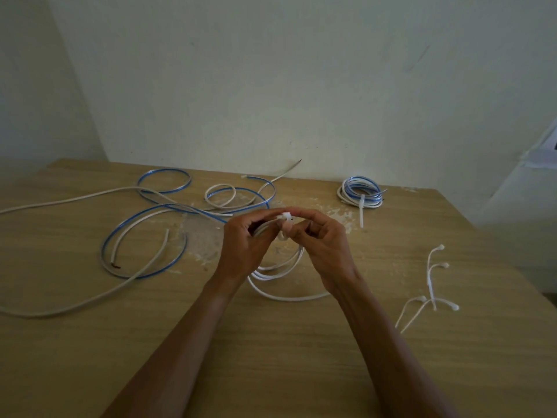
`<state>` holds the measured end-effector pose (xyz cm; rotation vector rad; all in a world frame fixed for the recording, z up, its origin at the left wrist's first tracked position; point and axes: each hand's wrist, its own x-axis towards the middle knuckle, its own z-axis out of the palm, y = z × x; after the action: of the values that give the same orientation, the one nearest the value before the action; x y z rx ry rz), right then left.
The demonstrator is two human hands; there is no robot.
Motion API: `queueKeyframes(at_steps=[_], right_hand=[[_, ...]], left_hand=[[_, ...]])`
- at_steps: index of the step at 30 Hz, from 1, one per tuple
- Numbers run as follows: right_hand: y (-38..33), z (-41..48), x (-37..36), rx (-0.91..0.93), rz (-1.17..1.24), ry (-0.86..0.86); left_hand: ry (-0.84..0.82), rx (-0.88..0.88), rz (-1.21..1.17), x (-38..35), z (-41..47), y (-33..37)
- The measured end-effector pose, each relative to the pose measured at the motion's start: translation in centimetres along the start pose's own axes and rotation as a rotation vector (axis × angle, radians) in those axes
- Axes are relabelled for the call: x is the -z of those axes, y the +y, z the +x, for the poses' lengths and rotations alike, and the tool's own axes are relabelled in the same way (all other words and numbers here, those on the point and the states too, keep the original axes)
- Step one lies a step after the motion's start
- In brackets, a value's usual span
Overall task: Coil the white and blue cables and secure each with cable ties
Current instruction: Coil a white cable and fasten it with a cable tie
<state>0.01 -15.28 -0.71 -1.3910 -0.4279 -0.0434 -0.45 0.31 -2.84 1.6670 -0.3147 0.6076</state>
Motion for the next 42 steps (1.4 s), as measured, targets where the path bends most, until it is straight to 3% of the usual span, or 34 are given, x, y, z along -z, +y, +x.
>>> queueKeyframes(at_steps=[14, 20, 27, 33, 42], right_hand=[[0.5, 0.2, 0.1, -0.029, 0.05, -0.016], [0.1, 0.1, 0.4, -0.032, 0.068, -0.034], [0.2, 0.4, 0.6, -0.149, 0.134, -0.042], [0.6, 0.0, 0.3, -0.087, 0.064, 0.02], [1.1, -0.1, -0.1, -0.155, 0.019, 0.046]], left_hand=[[0.0, 0.012, 0.056, 0.2, 0.0, -0.6], [0.008, -0.065, 0.11, 0.0, -0.1, -0.3], [-0.018, -0.1, 0.17, 0.0, 0.0, -0.7], [0.03, -0.015, 0.085, 0.1, -0.1, -0.6], [0.052, -0.008, 0.115, 0.1, -0.1, -1.0]])
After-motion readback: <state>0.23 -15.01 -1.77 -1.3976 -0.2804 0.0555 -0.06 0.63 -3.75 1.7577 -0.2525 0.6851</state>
